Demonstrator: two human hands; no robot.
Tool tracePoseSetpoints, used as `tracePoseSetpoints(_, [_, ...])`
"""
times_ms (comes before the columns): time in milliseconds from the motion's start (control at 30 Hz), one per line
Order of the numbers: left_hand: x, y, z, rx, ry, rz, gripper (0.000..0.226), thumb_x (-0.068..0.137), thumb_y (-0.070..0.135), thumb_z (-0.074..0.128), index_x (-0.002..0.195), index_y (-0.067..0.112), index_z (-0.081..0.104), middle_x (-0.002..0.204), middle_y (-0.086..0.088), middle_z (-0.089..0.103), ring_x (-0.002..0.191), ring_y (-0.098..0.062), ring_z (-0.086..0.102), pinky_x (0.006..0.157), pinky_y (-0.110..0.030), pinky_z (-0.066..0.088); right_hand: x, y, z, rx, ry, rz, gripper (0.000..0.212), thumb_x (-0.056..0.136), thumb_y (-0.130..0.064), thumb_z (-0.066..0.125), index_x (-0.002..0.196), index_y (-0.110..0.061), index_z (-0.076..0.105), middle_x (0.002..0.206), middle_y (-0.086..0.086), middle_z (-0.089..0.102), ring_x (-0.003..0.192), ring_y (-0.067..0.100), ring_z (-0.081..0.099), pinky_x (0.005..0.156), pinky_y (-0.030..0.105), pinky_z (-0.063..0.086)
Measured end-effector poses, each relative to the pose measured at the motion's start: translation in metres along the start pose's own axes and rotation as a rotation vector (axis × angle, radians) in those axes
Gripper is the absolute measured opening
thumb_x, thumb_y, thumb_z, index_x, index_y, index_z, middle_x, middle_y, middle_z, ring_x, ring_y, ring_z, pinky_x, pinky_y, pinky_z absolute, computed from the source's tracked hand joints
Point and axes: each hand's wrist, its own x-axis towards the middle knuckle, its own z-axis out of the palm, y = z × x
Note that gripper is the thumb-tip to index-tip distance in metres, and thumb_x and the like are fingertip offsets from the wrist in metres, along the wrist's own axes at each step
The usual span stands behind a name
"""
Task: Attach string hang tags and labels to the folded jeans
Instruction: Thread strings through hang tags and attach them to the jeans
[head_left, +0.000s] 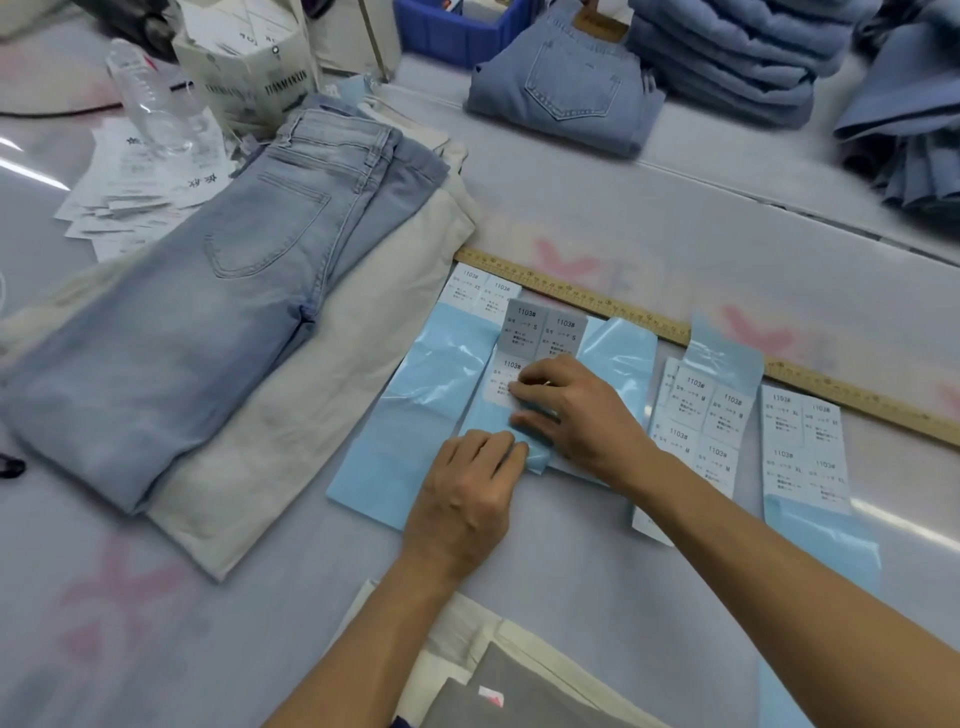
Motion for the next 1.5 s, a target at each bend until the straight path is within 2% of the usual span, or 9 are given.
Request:
tracePoseSetpoints(300, [0.001, 0.0, 0.0, 0.001, -0.012, -0.012, 0.02, 0.096, 0.001, 0.055, 0.108, 0.005, 0.071, 0.099, -0.009, 0.067, 0.083, -0.03, 0.059, 0.071, -0.04, 0.045, 0.0, -0.013, -0.007, -0.159, -0.046, -0.05, 0.03, 0.105, -0.03, 0.049, 0.104, -0.01, 0.071, 0.111, 0.005, 0.07, 0.1, 0.027, 0.059, 0.078, 0.042, 0.05])
tracePoseSetpoints(600, [0.001, 0.002, -0.001, -0.037, -0.014, -0.034, 0.017, 0.094, 0.006, 0.054, 0.101, 0.006, 0.069, 0.104, -0.009, 0.066, 0.093, -0.031, 0.06, 0.085, -0.04, 0.047, 0.014, -0.021, -0.01, -0.042, -0.065, 0.118, 0.011, 0.092, -0.014, 0.061, 0.089, -0.009, 0.071, 0.095, 0.004, 0.069, 0.089, 0.025, 0.061, 0.074, 0.039, 0.049])
tracePoseSetpoints(733, [0.005, 0.0, -0.001, -0.081, -0.07, -0.071, 0.024, 0.094, 0.017, 0.053, 0.108, 0.007, 0.069, 0.134, -0.016, 0.062, 0.124, -0.033, 0.056, 0.111, -0.045, 0.04, 0.028, -0.011, -0.014, 0.193, -0.013, 0.36, 0.006, 0.09, -0.014, 0.064, 0.088, -0.014, 0.07, 0.085, -0.001, 0.071, 0.082, 0.018, 0.066, 0.074, 0.033, 0.055])
tracePoseSetpoints(967, [0.005, -0.001, 0.002, -0.097, -0.111, -0.105, 0.036, 0.103, 0.033, 0.04, 0.121, 0.012, 0.063, 0.139, -0.013, 0.057, 0.128, -0.031, 0.053, 0.11, -0.043, 0.042, 0.029, 0.002, -0.062, 0.907, 0.286, 0.721, 0.01, 0.095, -0.008, 0.064, 0.087, -0.008, 0.069, 0.08, 0.003, 0.071, 0.08, 0.015, 0.069, 0.074, 0.029, 0.059])
tracePoseSetpoints(1100, [0.004, 0.0, -0.004, -0.12, -0.107, -0.088, 0.033, 0.101, 0.025, 0.047, 0.122, 0.01, 0.067, 0.149, -0.014, 0.052, 0.139, -0.03, 0.047, 0.118, -0.044, 0.035, -0.014, -0.025, -0.132, 0.966, 0.412, 0.747, 0.01, 0.098, -0.014, 0.063, 0.095, -0.008, 0.07, 0.083, 0.003, 0.073, 0.082, 0.016, 0.071, 0.073, 0.027, 0.059])
tracePoseSetpoints(1233, [0.023, 0.02, -0.049, -0.215, 0.002, -0.224, 0.028, 0.093, 0.009, 0.054, 0.111, 0.009, 0.075, 0.12, -0.015, 0.071, 0.11, -0.038, 0.068, 0.092, -0.05, 0.054, -0.107, -0.09, -0.218, 0.892, 0.477, 0.606, 0.007, 0.094, -0.015, 0.067, 0.09, -0.013, 0.073, 0.084, 0.007, 0.072, 0.075, 0.018, 0.069, 0.072, 0.032, 0.062])
tracePoseSetpoints(1333, [0.056, 0.081, -0.115, -0.583, 0.099, -0.415, 0.017, 0.092, 0.017, 0.06, 0.101, 0.016, 0.075, 0.094, 0.002, 0.075, 0.084, -0.023, 0.071, 0.073, -0.037, 0.056, -0.189, -0.143, -0.269, 0.914, 0.594, 0.548, 0.025, 0.081, -0.036, 0.074, 0.092, -0.013, 0.074, 0.08, 0.014, 0.069, 0.071, 0.023, 0.066, 0.067, 0.028, 0.059])
tracePoseSetpoints(1433, [0.07, 0.168, -0.2, -0.983, -0.003, -0.34, 0.019, 0.096, 0.041, 0.056, 0.084, 0.031, 0.068, 0.077, 0.012, 0.067, 0.07, -0.01, 0.063, 0.059, -0.014, 0.047, -0.259, -0.183, -0.293, 0.829, 0.799, 0.549, 0.04, 0.075, -0.05, 0.08, 0.095, -0.015, 0.074, 0.076, 0.014, 0.07, 0.07, 0.026, 0.069, 0.069, 0.03, 0.06])
tracePoseSetpoints(1500, [0.07, 0.22, -0.251, -1.24, -0.149, -0.29, 0.031, 0.093, 0.049, 0.057, 0.082, 0.024, 0.071, 0.07, 0.006, 0.065, 0.062, -0.006, 0.058, 0.056, -0.014, 0.043, -0.296, -0.205, -0.299, 0.647, 0.943, 0.506, 0.021, 0.084, -0.034, 0.078, 0.094, -0.016, 0.074, 0.082, 0.011, 0.074, 0.075, 0.025, 0.074, 0.074, 0.03, 0.061])
